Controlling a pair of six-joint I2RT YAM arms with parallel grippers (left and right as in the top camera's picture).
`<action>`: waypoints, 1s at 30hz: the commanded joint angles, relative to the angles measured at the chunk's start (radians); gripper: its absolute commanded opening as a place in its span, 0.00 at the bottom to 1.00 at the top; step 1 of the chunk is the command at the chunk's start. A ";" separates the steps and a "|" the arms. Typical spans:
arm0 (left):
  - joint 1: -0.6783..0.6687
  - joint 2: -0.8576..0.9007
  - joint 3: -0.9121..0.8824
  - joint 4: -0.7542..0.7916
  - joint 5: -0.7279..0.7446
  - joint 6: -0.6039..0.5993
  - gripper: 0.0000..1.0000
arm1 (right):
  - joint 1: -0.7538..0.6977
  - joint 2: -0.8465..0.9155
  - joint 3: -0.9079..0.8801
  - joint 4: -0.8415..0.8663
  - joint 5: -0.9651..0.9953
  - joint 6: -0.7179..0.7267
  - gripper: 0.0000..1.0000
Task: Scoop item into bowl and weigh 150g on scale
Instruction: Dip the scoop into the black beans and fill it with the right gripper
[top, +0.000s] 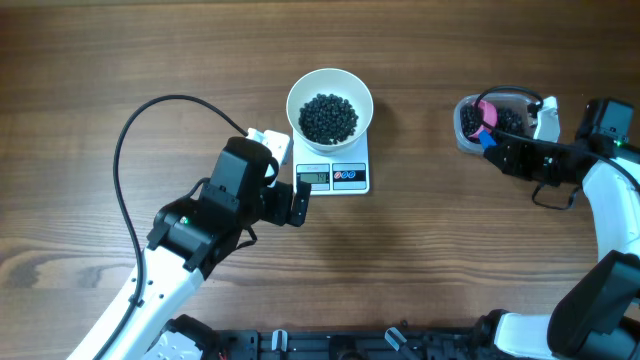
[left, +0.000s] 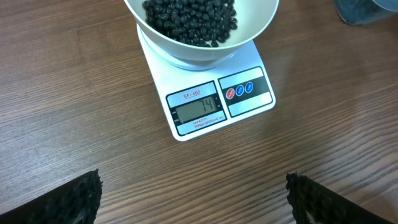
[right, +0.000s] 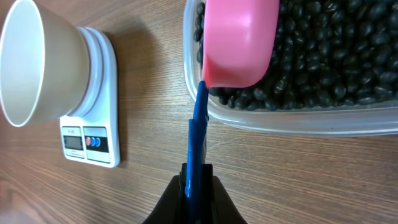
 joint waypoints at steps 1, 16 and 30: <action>-0.004 0.001 0.003 0.001 -0.006 0.020 1.00 | 0.002 0.017 0.002 0.009 -0.068 0.033 0.04; -0.004 0.001 0.003 0.001 -0.006 0.020 1.00 | -0.003 0.017 0.002 0.019 -0.072 0.103 0.04; -0.004 0.001 0.003 0.001 -0.006 0.020 1.00 | -0.133 0.017 0.002 0.024 -0.184 0.117 0.04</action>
